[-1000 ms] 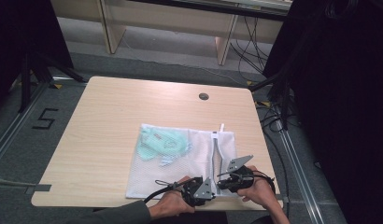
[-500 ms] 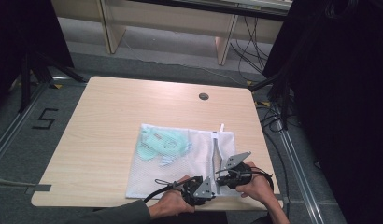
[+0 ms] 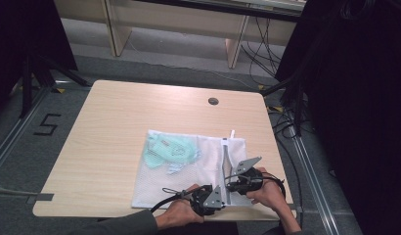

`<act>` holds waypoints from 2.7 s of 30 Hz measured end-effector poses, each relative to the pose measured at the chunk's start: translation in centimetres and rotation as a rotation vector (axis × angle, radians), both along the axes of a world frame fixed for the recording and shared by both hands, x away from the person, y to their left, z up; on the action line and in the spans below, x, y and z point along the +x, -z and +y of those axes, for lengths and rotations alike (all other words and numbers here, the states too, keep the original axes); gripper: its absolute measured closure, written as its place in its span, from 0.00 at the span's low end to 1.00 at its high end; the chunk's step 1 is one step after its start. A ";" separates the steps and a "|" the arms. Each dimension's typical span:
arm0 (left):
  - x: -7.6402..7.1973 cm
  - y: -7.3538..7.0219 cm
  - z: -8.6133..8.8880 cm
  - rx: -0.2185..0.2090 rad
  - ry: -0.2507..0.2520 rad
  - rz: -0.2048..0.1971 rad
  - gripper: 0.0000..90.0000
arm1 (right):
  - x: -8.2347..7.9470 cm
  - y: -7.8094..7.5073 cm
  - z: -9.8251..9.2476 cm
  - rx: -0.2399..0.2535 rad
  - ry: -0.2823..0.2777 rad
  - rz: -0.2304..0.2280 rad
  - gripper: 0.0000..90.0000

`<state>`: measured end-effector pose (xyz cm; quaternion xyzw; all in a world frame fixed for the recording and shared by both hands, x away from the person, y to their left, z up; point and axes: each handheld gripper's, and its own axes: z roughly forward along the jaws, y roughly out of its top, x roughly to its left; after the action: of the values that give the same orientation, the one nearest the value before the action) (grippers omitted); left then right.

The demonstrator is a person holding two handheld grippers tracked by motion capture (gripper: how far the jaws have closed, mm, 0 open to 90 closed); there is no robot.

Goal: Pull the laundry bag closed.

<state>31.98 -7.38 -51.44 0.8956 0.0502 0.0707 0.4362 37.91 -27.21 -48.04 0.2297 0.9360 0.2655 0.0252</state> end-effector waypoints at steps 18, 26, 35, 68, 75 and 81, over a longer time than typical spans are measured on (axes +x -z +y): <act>0.0 -0.1 0.0 -0.003 -0.005 0.001 0.99 | 0.6 -0.1 0.0 -0.006 0.006 -0.015 0.96; 0.1 -0.1 0.1 -0.009 -0.009 0.009 0.99 | 0.9 0.0 0.0 0.005 0.035 -0.017 0.96; 0.1 -0.2 0.1 -0.025 -0.018 0.013 0.99 | 1.6 0.0 0.1 -0.008 0.014 -0.034 0.96; 0.7 -0.5 0.5 -0.049 -0.035 0.061 0.99 | 4.4 0.1 0.3 -0.022 0.069 -0.072 0.96; 0.7 -0.6 0.5 -0.055 -0.038 0.060 0.99 | 5.0 0.0 0.3 -0.015 0.070 -0.088 0.96; 0.8 -0.7 0.5 -0.056 -0.033 0.054 0.99 | 5.2 -0.1 0.3 -0.006 0.073 -0.101 0.96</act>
<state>32.79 -6.85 -50.78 0.8837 0.0786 0.0523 0.4583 43.10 -26.96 -47.94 0.2500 0.9253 0.2731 0.0826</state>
